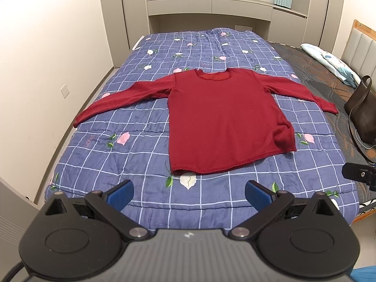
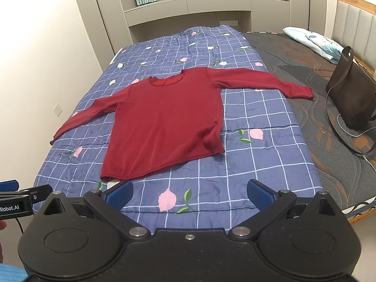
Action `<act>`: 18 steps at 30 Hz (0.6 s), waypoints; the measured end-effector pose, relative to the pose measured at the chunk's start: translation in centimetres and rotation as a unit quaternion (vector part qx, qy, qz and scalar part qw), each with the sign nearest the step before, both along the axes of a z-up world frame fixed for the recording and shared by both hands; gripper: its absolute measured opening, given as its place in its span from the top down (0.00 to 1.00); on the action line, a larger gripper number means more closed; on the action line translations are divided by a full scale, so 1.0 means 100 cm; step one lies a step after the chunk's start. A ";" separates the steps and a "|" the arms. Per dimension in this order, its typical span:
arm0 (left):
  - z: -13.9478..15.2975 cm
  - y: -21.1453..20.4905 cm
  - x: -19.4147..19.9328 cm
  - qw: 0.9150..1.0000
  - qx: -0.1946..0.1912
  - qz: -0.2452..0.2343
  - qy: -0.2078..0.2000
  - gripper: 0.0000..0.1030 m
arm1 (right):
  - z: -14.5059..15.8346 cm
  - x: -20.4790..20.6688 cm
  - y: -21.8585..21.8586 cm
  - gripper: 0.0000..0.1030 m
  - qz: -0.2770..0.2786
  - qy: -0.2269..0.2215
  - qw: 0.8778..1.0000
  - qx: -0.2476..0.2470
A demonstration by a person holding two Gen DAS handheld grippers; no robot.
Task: Fold small clothes
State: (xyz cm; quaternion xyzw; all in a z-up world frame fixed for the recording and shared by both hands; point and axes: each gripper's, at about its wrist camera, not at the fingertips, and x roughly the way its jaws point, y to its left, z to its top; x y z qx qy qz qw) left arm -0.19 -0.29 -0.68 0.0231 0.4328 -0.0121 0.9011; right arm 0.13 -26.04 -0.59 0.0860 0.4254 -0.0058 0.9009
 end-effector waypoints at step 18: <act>-0.007 0.001 0.005 1.000 -0.003 -0.001 0.009 0.00 | -0.003 0.004 0.001 0.00 -0.001 0.002 1.000 0.000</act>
